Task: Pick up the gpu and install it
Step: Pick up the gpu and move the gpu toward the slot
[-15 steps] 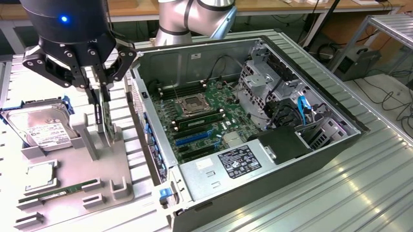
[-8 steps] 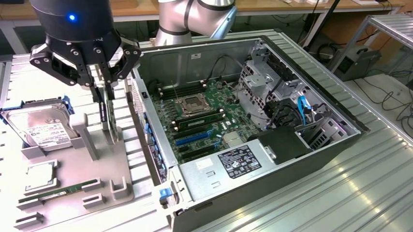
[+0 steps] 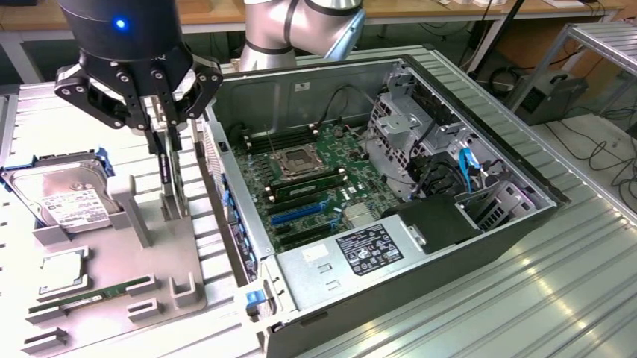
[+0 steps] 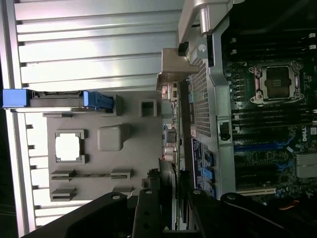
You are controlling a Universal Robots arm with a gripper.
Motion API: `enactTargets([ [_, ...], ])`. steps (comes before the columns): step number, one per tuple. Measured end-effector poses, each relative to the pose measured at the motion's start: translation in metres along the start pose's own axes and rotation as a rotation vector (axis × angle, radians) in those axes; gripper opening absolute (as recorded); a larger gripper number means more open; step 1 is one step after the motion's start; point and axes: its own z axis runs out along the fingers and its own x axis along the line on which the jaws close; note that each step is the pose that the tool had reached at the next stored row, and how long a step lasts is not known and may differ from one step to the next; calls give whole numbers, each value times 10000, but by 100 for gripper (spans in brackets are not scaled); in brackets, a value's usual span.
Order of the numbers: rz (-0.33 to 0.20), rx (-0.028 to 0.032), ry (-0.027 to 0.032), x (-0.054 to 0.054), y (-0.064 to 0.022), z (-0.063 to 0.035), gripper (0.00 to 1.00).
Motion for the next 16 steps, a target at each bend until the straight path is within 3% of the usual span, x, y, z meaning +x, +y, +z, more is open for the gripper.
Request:
enactTargets([
  [7, 0, 0, 0, -2, 2, -25, 26],
  [16, -1, 0, 0, -5, 6, -132, 26],
])
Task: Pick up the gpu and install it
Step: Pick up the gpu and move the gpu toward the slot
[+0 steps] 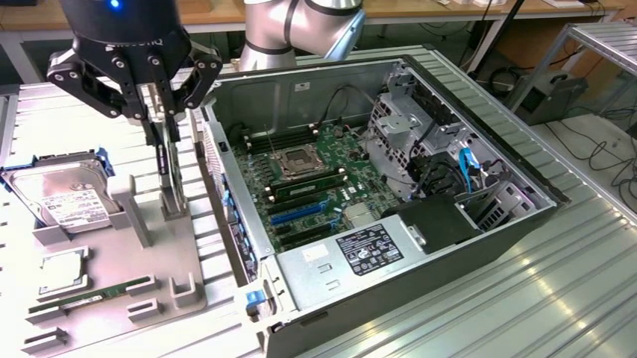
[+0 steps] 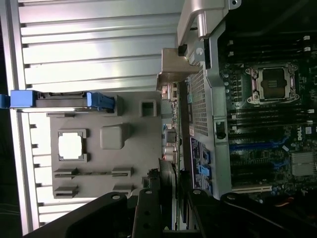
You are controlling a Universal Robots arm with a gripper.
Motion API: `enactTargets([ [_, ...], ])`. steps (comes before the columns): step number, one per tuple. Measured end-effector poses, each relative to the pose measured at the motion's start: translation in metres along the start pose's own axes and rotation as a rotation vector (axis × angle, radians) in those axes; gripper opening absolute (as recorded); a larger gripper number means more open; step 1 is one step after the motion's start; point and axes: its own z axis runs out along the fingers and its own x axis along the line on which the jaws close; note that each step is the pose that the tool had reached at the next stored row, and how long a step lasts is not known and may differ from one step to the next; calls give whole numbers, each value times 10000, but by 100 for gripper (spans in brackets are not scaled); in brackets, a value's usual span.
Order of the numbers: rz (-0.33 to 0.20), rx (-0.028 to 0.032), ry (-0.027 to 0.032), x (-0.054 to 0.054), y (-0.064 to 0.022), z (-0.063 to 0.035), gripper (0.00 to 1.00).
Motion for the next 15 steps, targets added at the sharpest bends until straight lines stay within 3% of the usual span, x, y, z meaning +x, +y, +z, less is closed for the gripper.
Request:
enactTargets([
  [7, -1, 0, 0, -9, 3, -49, 26],
  [15, 0, -1, 3, -121, 11, -47, 26],
])
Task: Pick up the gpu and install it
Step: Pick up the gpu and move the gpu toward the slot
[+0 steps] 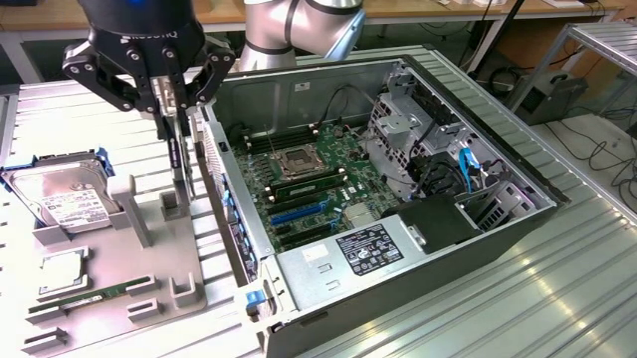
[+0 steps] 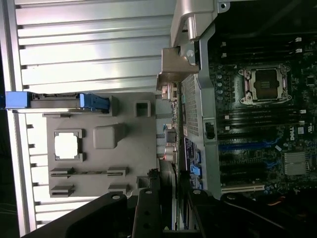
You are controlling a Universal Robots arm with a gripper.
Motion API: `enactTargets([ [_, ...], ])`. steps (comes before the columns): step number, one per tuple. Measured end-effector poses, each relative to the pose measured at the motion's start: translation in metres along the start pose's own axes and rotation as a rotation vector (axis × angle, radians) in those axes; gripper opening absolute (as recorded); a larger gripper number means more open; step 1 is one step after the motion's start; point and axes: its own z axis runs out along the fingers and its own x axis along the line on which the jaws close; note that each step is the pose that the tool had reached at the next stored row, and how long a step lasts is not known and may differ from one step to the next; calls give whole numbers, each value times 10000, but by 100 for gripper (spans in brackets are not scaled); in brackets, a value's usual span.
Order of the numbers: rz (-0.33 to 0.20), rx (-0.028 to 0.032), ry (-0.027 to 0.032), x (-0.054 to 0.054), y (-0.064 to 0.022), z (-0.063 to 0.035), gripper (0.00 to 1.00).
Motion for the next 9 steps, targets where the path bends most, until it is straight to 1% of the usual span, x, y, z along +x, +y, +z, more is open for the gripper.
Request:
enactTargets([
  [9, 1, 0, 9, -137, 10, 4, 26],
])
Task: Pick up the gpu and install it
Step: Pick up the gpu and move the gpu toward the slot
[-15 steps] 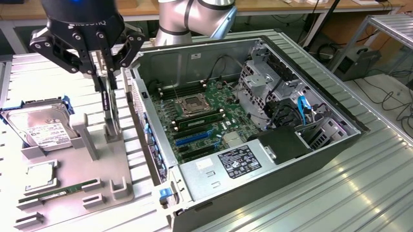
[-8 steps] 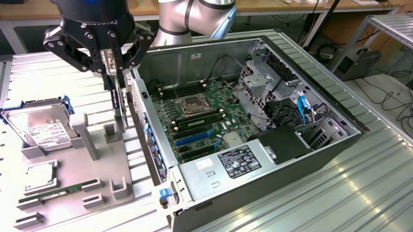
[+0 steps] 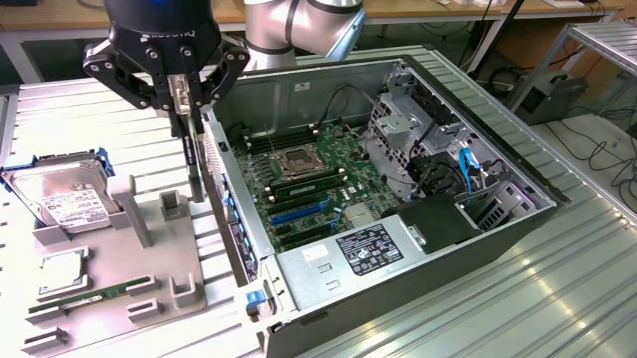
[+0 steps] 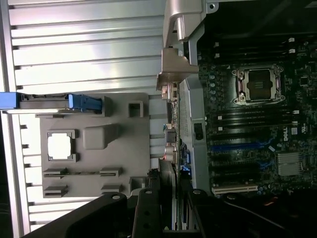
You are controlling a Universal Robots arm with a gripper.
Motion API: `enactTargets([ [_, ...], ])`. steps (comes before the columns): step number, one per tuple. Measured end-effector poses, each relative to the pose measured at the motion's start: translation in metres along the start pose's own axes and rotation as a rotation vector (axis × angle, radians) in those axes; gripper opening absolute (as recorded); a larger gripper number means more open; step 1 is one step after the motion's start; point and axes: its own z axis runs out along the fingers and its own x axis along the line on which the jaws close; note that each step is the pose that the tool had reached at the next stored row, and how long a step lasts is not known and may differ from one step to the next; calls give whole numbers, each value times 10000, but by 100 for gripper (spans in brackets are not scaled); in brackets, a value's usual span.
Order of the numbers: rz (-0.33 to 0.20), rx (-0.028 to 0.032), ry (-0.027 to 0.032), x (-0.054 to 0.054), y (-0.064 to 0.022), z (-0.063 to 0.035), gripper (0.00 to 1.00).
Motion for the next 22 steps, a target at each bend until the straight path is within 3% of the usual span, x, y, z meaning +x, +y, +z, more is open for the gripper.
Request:
enactTargets([
  [22, -2, 3, 41, -385, 29, 12, 26],
])
